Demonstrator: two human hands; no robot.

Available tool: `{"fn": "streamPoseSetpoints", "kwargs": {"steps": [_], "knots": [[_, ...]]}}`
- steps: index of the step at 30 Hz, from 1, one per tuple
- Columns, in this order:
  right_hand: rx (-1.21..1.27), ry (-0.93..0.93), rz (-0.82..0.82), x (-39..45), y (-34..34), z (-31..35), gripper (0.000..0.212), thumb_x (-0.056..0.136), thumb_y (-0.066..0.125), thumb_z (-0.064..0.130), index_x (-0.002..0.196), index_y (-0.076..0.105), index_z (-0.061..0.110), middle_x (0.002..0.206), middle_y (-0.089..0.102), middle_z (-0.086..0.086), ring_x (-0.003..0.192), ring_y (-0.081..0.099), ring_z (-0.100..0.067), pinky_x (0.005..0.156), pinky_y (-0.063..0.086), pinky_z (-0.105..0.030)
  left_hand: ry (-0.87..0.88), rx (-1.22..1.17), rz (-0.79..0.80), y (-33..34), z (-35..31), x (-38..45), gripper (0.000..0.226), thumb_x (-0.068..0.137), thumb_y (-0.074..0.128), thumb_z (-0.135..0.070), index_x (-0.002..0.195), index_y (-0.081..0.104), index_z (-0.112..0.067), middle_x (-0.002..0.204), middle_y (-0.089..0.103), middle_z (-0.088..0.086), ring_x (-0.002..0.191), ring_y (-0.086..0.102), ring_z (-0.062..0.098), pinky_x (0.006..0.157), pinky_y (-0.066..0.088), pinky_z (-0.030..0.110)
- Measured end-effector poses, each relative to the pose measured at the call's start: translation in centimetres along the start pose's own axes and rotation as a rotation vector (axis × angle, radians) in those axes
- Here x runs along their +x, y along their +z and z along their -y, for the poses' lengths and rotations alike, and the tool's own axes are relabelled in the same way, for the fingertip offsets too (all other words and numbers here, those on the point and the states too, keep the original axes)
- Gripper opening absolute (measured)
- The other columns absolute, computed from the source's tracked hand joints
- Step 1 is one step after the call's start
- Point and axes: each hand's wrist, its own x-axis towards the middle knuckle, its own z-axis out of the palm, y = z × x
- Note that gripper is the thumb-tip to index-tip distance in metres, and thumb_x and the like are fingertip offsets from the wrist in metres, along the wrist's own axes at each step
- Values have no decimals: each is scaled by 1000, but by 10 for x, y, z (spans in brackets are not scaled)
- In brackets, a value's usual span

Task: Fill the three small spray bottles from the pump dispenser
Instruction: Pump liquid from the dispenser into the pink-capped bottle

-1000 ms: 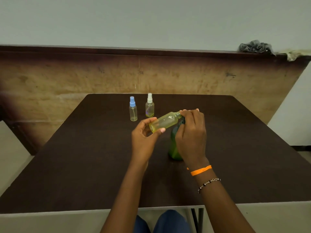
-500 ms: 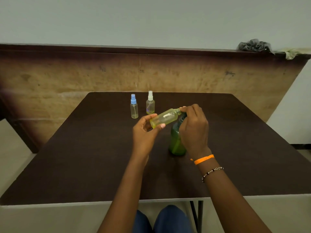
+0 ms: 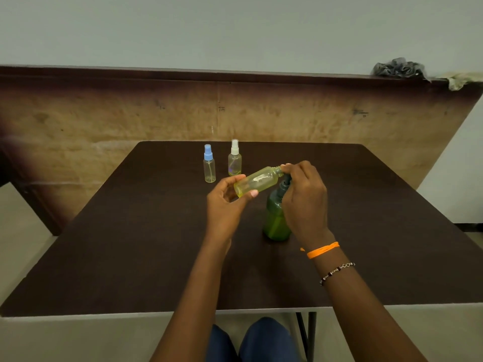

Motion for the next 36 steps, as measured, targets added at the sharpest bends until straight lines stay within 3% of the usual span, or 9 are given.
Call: {"fn": "streamPoseSetpoints", "kwargs": {"steps": [7,14,18,22,25,28,32,34,36], "knots": [[12,33,-16,-13,7,-1,38,83,34,2,106,64,-5,93,59,-18,85,58,-30,70,50,-34,1,-2,-4,1,1,1,40,74,71,4,111,61,-8,99,67,-4,86,65,-3,76,52,13],[72,36,24,-3,-7,0,47,79,27,8,102,66,-4,96,62,-16,88,60,-30,73,53,-38,-2,5,0,0,1,-1,38,74,73,1,109,62,-11,96,67,-7,82,64,-8,72,50,10],[93,35,2,-5,-5,-3,46,78,29,4,105,65,-5,102,65,-18,94,62,-31,86,48,-32,3,10,1,0,0,1,38,74,72,1,109,62,-10,98,68,-6,84,65,-7,72,50,10],[57,17,-35,-16,5,-7,45,79,30,-3,109,64,-7,107,64,-20,100,60,-33,99,44,-42,2,20,1,0,1,1,39,74,72,2,110,62,-8,98,67,-6,83,64,-7,72,50,10],[21,9,-40,-18,9,-10,44,78,31,-5,108,63,-6,106,64,-18,99,58,-31,106,36,-36,0,25,-8,0,3,0,37,74,73,2,107,62,-11,96,67,-6,82,64,-8,72,50,10],[8,1,-29,-11,6,-9,39,79,32,-2,101,65,-5,98,64,-18,92,57,-31,101,40,-35,-7,17,-4,0,2,0,36,74,73,1,106,63,-13,97,67,-6,83,64,-7,72,50,10],[0,-4,-15,-3,1,-6,36,79,32,2,94,64,-5,89,62,-17,84,58,-34,77,50,-42,4,13,3,-1,-3,0,38,74,72,1,109,62,-8,100,68,-2,88,64,-2,75,51,11],[5,7,-37,-6,4,-5,38,79,32,2,98,64,-5,92,61,-17,88,55,-31,82,50,-42,0,9,12,-1,-4,0,39,74,72,1,111,62,-8,102,68,0,91,64,1,76,51,12],[-15,19,-80,-14,10,-5,39,78,33,-1,103,63,-4,97,62,-16,95,50,-26,97,43,-41,-7,10,15,-2,-4,0,40,75,72,1,112,62,-8,102,68,-2,90,64,0,76,52,12]]}}
